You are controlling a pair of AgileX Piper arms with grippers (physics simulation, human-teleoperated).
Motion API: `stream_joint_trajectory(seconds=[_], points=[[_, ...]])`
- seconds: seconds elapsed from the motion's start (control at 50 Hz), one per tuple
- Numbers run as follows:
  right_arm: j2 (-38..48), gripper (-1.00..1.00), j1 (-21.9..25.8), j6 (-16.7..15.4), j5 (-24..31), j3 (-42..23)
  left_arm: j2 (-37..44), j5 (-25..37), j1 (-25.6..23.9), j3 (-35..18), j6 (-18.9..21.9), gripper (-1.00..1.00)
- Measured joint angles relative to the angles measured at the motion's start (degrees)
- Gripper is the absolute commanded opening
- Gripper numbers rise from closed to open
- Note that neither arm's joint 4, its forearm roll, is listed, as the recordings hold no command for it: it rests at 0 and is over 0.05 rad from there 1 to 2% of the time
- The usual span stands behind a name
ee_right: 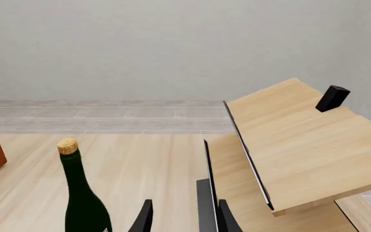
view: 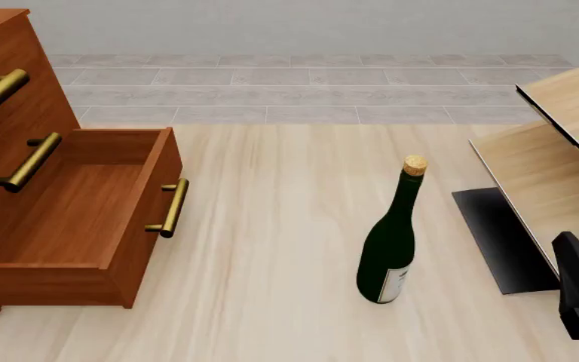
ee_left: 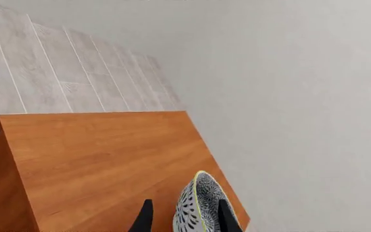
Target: Put the bowl on top of the cabinet.
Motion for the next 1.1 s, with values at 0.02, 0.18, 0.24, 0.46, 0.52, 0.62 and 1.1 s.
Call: stream_joint_trajectory(seconds=[0.02,0.18,0.24,0.46,0.52,0.62,1.1], points=[[0.00,1.00,0.00,0.00,0.00,0.00,-0.10,0.04,-0.01,0.01,0.10,1.00],[0.00,1.00,0.00,0.00,0.00,0.00,-1.13,0.23,0.07,0.24,0.76,1.00],[0.00,1.00,0.00,0.00,0.00,0.00,-1.67,0.35,0.07,0.38,0.90,1.00],[0.00,1.00,0.00,0.00,0.00,0.00,-4.42,1.08,-0.22,0.87,0.95,1.00],[0.00,1.00,0.00,0.00,0.00,0.00,-5.25,1.29,-0.47,1.04,0.93,1.00],[0.00,1.00,0.00,0.00,0.00,0.00,-6.56,1.58,-1.06,1.38,1.00,1.00],[0.00,1.00,0.00,0.00,0.00,0.00,-11.60,2.95,-5.16,2.37,2.34,1.00]])
